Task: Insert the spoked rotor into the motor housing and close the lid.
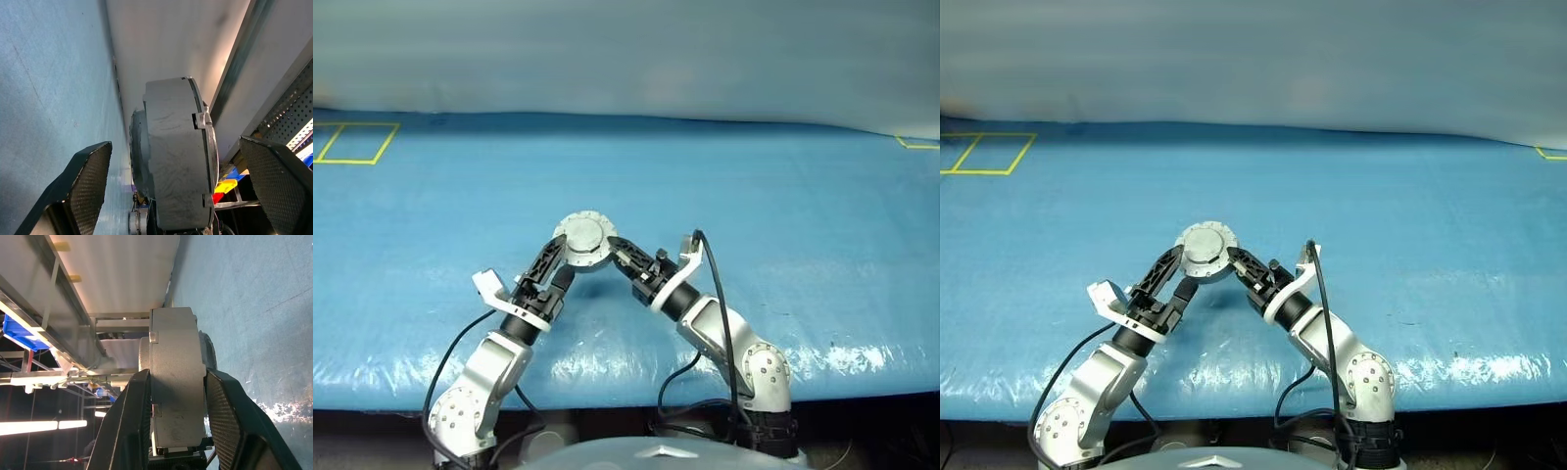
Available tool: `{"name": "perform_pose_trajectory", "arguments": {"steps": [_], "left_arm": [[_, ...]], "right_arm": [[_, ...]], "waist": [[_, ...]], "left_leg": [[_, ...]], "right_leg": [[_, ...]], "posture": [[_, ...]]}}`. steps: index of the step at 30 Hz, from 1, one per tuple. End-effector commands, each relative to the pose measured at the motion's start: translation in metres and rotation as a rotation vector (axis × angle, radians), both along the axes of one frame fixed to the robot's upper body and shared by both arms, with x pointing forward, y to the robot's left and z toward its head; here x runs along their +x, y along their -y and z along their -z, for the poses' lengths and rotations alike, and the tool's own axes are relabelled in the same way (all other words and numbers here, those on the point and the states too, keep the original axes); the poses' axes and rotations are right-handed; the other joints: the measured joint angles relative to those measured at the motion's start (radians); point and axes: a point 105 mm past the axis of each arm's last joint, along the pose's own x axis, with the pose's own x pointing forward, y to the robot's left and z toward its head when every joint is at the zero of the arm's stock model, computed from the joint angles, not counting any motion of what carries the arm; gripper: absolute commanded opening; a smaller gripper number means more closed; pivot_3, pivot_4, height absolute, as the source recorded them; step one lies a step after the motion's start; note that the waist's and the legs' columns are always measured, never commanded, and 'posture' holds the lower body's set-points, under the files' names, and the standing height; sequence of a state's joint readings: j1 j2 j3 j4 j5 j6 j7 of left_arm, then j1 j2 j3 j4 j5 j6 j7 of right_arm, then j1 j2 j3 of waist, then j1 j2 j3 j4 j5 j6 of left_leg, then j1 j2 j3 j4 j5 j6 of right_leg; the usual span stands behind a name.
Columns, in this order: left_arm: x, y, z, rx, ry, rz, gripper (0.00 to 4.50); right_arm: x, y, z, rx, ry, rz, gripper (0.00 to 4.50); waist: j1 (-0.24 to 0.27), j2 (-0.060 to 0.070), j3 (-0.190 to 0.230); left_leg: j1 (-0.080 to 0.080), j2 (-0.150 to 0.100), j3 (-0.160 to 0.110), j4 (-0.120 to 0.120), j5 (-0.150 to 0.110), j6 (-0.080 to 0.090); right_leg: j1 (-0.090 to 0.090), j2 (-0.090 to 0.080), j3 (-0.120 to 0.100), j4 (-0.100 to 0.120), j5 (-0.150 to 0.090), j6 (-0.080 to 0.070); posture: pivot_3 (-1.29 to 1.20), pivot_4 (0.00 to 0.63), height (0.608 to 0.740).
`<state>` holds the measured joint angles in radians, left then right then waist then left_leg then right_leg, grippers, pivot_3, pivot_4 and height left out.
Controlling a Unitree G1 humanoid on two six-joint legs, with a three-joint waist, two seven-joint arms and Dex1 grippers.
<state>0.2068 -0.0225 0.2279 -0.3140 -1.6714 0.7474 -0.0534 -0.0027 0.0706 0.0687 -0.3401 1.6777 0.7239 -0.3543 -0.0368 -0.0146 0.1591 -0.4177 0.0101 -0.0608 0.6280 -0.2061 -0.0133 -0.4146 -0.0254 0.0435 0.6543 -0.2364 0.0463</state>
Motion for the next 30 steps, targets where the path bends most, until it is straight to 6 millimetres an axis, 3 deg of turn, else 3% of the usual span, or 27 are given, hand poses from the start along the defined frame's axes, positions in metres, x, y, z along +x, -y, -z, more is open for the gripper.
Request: {"name": "perform_pose_trajectory", "arguments": {"steps": [1, 7, 11, 14, 16, 17, 22, 25, 30], "left_arm": [[-0.001, 0.006, -0.003, -0.006, 0.011, 0.049, 4.5], [0.002, 0.006, 0.001, -0.002, -0.019, 0.044, 4.5], [0.001, 0.006, 0.002, -0.012, -0.031, 0.04, 3.61], [0.0, 0.007, 0.001, -0.022, -0.028, 0.04, 2.59], [0.0, 0.007, 0.0, -0.021, -0.027, 0.037, 2.43], [0.0, 0.006, 0.0, -0.015, -0.028, 0.033, 2.43], [0.006, -0.002, -0.002, 0.034, -0.026, -0.018, 2.43], [0.016, -0.012, -0.004, 0.075, -0.025, -0.061, 2.43], [0.046, -0.033, -0.006, 0.164, -0.027, -0.137, 2.43]], "right_arm": [[-0.012, -0.009, -0.028, 0.083, 0.089, -0.059, 1.3], [-0.016, -0.009, -0.024, 0.052, 0.099, -0.079, 1.3], [-0.012, -0.003, -0.02, -0.029, 0.146, -0.039, 1.3], [-0.011, 0.001, -0.019, -0.049, 0.183, -0.031, 1.3], [-0.009, 0.004, -0.016, -0.061, 0.19, -0.024, 1.3], [-0.009, 0.006, -0.012, -0.085, 0.196, -0.021, 2.04], [-0.004, 0.021, 0.006, -0.218, 0.218, 0.032, 3.58], [0.0, 0.035, 0.019, -0.415, 0.302, 0.079, 4.49], [0.001, 0.054, 0.037, -0.716, 0.457, 0.118, 4.5]], "waist": [[0.0, 0.0, 0.0], [0.0, 0.0, 0.0], [0.001, 0.0, 0.0], [0.0, 0.0, 0.0], [0.0, 0.0, 0.0], [0.0, 0.0, 0.0], [0.001, 0.0, 0.0], [0.007, 0.0, 0.0], [0.014, 0.0, 0.0]], "left_leg": [[0.0, 0.0, 0.0, 0.0, 0.0, 0.0], [0.0, 0.0, 0.0, 0.0, 0.0, 0.0], [0.0, 0.0, 0.0, 0.0, 0.0, 0.0], [-0.001, 0.0, -0.001, 0.0, 0.0, 0.0], [-0.001, 0.0, -0.001, -0.001, 0.0, 0.001], [-0.001, 0.0, -0.001, -0.001, 0.0, 0.001], [-0.002, 0.0, 0.0, -0.001, -0.001, 0.002], [-0.002, 0.0, 0.0, -0.001, -0.001, 0.002], [-0.002, -0.001, 0.0, 0.0, -0.001, 0.002]], "right_leg": [[0.0, 0.0, 0.0, 0.0, 0.0, 0.0], [0.0, 0.0, 0.0, 0.0, 0.0, 0.0], [0.0, 0.0, 0.0, -0.001, 0.0, 0.0], [0.0, 0.0, -0.001, -0.002, 0.0, 0.0], [0.0, 0.0, -0.001, -0.003, 0.0, 0.0], [0.0, 0.0, -0.001, -0.003, 0.0, 0.0], [0.001, 0.0, -0.001, -0.005, 0.0, 0.001], [0.001, 0.0, -0.001, -0.007, 0.001, 0.001], [0.003, 0.001, 0.0, -0.009, 0.003, 0.004]], "posture": [[0.0, 0.15, 0.74], [0.0, 0.15, 0.74], [0.0, 0.15, 0.74], [0.0, 0.15, 0.74], [0.0, 0.15, 0.74], [0.0, 0.15, 0.74], [0.0, 0.15, 0.74], [0.0, 0.15, 0.74], [0.0, 0.15, 0.74]]}}
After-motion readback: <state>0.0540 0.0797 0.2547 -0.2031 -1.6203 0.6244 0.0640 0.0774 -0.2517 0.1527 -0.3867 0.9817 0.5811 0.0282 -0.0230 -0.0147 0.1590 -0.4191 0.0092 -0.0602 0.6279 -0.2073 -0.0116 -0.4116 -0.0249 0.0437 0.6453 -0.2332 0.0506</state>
